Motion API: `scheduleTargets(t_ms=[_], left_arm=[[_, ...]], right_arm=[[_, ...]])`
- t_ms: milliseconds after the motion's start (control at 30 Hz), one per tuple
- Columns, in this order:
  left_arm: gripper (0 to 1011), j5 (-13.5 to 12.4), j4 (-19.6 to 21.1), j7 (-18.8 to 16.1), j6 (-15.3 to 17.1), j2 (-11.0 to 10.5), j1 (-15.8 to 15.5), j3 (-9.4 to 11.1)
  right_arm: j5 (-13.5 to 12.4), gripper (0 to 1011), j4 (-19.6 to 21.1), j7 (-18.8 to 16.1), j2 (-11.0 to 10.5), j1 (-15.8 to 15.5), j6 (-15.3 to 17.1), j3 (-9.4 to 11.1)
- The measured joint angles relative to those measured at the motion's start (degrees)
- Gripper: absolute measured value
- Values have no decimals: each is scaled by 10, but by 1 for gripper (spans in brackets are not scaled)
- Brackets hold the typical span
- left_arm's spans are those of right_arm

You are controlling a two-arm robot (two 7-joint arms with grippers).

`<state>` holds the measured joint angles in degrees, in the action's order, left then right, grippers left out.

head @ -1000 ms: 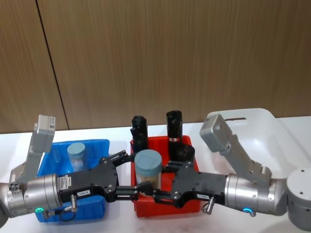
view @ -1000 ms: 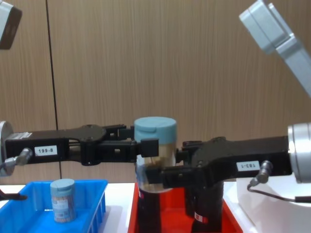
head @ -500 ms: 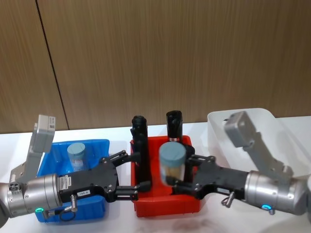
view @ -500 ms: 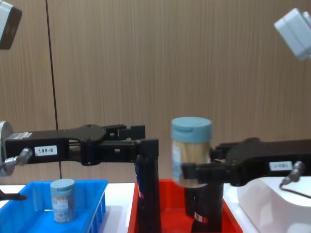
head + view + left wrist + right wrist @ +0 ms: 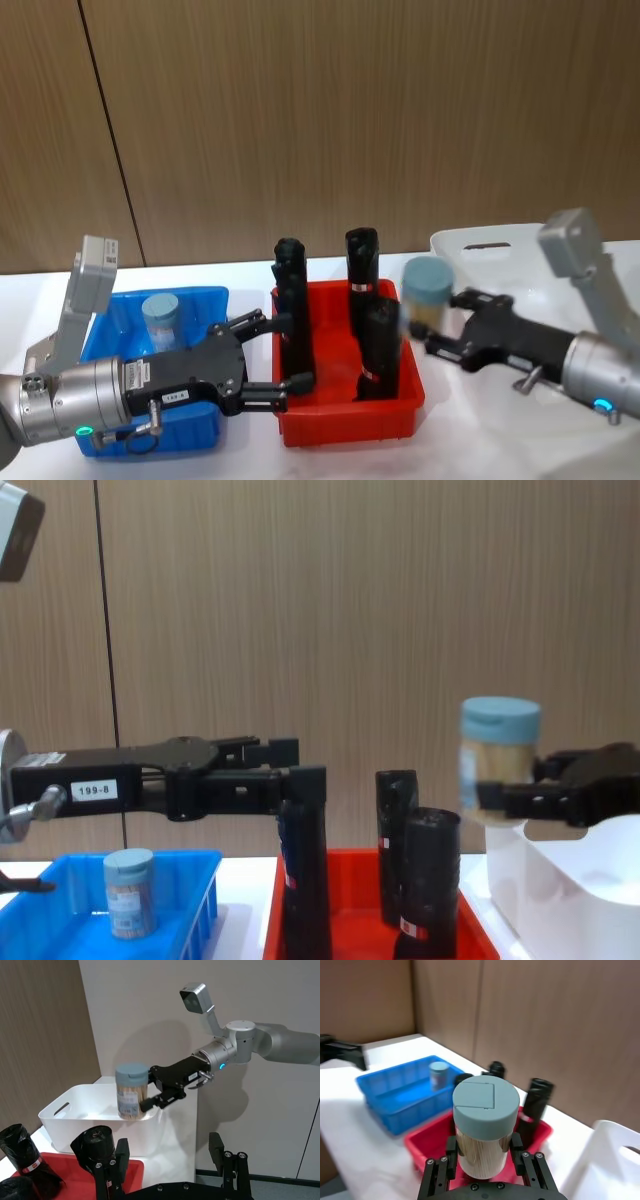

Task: Pick the cotton swabs from the blue box and place them into the white box.

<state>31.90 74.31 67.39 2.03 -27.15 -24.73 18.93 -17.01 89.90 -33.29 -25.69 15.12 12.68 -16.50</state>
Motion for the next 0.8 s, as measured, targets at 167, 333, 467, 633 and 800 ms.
scheduleTargets(t_ms=[167,333,467,633,800], left_arm=[[1004,0,0,0,0,0,0,0],[1004,0,0,0,0,0,0,0],[1004,0,0,0,0,0,0,0],[1004,0,0,0,0,0,0,0],[1004,0,0,0,0,0,0,0]], right_arm=[[-7,629,-21,24,-9,8,-9,14],[-6,629,-53,42,-11,25,-16,22],[1,629,-81,51,-9,38,-22,25],[12,629,-111,60,-5,54,-29,26],[24,629,-145,67,2,73,-34,26]])
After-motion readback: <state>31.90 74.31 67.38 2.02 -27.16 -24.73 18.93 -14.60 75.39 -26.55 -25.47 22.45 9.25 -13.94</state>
